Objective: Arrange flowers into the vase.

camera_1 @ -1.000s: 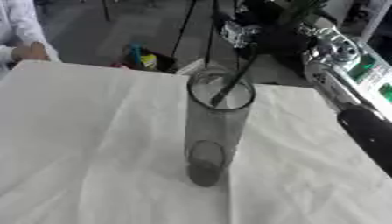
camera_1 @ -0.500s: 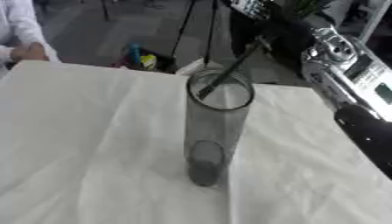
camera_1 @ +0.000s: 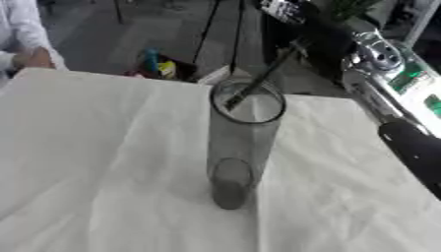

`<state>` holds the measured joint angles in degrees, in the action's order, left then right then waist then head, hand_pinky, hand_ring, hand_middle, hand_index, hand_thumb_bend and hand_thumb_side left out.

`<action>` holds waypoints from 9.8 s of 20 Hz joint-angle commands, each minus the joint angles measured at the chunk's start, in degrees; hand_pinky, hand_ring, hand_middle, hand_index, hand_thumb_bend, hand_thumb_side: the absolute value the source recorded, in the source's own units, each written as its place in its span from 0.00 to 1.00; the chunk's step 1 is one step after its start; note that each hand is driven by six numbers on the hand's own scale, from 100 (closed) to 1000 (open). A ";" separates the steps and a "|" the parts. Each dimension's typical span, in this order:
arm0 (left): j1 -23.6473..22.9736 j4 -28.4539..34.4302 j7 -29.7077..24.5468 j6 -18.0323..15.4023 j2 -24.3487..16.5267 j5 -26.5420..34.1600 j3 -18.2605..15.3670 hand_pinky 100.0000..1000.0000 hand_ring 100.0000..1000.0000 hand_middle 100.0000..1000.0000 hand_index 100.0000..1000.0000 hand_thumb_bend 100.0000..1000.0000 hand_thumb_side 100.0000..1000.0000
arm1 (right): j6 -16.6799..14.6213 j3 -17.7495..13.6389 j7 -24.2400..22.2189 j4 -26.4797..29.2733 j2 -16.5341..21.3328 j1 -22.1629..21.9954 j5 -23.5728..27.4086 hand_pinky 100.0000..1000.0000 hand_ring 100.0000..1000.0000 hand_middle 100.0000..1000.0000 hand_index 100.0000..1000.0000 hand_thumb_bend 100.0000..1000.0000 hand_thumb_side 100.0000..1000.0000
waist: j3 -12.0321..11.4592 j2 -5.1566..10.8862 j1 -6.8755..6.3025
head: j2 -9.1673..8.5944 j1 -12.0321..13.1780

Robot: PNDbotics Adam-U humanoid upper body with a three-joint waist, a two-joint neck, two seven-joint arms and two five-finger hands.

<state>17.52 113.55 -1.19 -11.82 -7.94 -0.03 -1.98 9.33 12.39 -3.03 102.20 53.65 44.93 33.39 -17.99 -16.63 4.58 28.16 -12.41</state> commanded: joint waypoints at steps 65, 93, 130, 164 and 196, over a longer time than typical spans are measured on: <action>0.24 1.05 -1.67 1.41 -0.50 -0.03 0.43 0.49 0.65 0.67 0.88 0.00 1.00 | 2.00 0.06 -23.90 -7.30 1.20 5.93 -18.71 0.65 0.79 0.30 0.60 0.00 0.77 | 0.42 0.74 1.67 | -0.12 -0.47; 0.19 1.05 -2.10 2.13 -0.67 0.19 0.34 0.49 0.65 0.67 0.88 0.00 1.00 | 4.44 1.92 -28.83 -3.75 -0.10 8.90 -15.06 0.65 0.82 0.36 0.69 0.01 0.90 | 1.39 1.42 1.85 | 0.23 -0.53; 0.59 1.05 -2.37 3.10 -1.41 0.89 0.17 0.49 0.65 0.67 0.88 0.00 1.00 | 0.94 3.52 -33.67 -12.09 -2.87 11.75 -19.26 0.86 1.00 0.51 0.82 0.36 1.00 | 1.87 2.88 3.16 | 0.44 -1.32; 0.27 1.05 -2.66 3.75 -2.05 0.70 0.23 0.48 0.65 0.66 0.88 0.00 1.00 | -5.27 3.02 -42.57 -18.64 -3.76 11.19 -19.29 1.00 1.00 0.62 0.88 0.36 1.00 | 0.91 3.57 4.30 | 0.58 -1.77; 0.54 1.05 -3.52 4.57 -2.08 0.41 0.33 0.48 0.64 0.66 0.87 0.00 1.00 | -14.06 4.48 -48.89 -18.93 -4.36 12.45 -25.41 1.00 1.00 0.73 1.00 0.87 0.68 | 0.55 3.47 4.98 | 0.17 -2.37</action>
<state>17.55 113.55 -4.61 -7.37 -9.10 0.49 -1.98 -4.07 17.10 -51.74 83.09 48.02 56.04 8.96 -17.41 -15.14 9.00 28.67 -14.57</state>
